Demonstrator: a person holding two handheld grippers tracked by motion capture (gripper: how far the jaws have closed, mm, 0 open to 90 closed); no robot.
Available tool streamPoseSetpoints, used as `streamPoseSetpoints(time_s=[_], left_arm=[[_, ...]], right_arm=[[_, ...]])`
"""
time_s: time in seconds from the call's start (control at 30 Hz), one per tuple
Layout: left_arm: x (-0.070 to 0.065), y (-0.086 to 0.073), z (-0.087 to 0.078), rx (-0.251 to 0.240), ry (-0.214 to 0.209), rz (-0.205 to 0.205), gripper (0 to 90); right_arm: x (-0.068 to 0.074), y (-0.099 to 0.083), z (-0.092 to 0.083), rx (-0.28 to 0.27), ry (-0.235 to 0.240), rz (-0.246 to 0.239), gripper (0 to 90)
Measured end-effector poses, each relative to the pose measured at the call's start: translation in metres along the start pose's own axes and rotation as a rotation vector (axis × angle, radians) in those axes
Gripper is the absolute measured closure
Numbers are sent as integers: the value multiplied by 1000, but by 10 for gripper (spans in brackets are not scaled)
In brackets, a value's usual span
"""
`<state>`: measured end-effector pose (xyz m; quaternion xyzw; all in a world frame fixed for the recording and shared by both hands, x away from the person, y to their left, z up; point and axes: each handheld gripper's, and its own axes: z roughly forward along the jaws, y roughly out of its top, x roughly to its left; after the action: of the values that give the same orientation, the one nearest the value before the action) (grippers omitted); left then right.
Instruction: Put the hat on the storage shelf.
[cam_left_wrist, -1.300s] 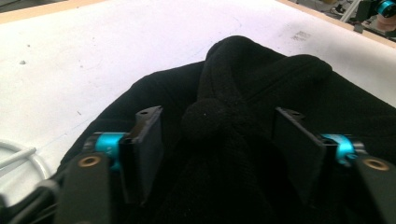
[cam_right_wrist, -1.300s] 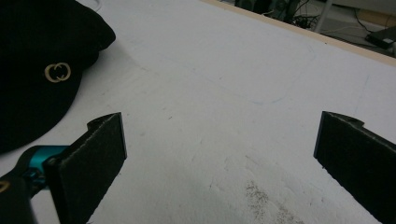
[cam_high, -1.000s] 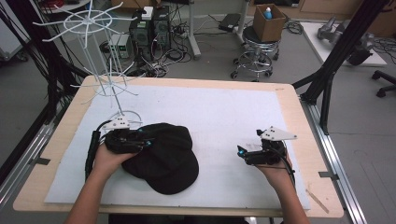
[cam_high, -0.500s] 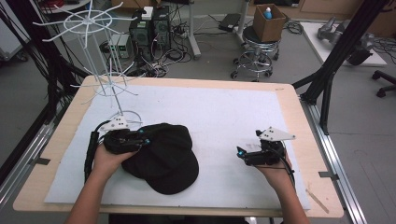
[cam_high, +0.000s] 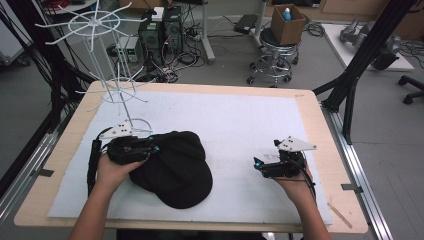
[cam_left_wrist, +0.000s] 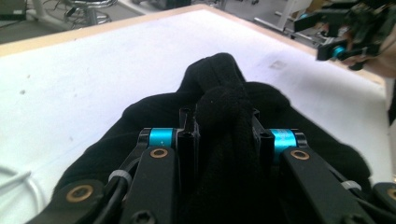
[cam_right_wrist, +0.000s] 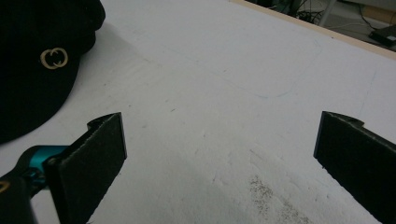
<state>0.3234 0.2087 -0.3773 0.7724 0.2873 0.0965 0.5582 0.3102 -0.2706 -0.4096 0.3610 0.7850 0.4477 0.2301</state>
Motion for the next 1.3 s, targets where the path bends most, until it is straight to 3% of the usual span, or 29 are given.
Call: streamPoseSetpoints(time_s=[0.2, 0.33, 0.43, 0.6, 0.9, 1.3], left_arm=[[-11, 16, -6, -11, -11, 46, 710], [-17, 25, -7, -26, -33, 51, 711], [-20, 32, -8, -48, -64, 38, 712], [-24, 42, -12, -54, -70, 56, 712], [-27, 60, -26, -112, -127, 24, 712], [-42, 104, -40, -170, -221, 41, 712]], right_arm=[[1, 0, 1, 6, 3, 2, 15], [1, -1, 2, 8, 5, -1, 15], [0, -1, 2, 4, 2, 2, 15], [0, -1, 3, 3, 7, 0, 15], [-2, -1, 1, -5, 4, 12, 15], [-2, -1, 1, -6, 7, 17, 15]])
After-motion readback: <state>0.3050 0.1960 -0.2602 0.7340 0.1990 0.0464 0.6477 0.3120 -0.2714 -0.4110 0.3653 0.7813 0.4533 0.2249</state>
